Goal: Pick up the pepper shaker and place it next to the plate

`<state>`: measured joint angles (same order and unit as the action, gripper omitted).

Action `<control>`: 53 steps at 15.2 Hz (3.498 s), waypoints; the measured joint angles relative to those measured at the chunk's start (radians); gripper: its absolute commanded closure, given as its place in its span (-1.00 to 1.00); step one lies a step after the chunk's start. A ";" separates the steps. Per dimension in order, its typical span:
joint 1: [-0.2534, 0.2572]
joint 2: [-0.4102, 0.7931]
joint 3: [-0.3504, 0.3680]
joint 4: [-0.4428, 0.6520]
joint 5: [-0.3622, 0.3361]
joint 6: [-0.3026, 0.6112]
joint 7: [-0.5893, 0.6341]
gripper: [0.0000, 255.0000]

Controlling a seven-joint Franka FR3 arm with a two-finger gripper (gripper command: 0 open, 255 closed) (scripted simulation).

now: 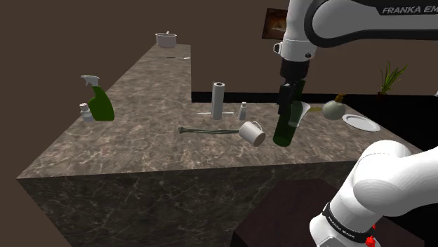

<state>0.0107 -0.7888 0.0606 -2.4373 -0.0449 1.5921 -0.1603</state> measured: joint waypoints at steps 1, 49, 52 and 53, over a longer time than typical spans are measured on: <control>0.000 0.000 0.000 0.000 0.000 0.000 0.000 -1.00; -0.233 1.268 -0.232 0.865 0.201 0.408 -0.143 -1.00; -0.233 1.268 -0.232 0.865 0.201 0.408 -0.143 1.00; -0.233 1.268 -0.232 0.865 0.201 0.408 -0.143 1.00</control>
<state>-0.2220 0.4791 -0.1714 -1.5723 0.1563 1.9998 -0.3034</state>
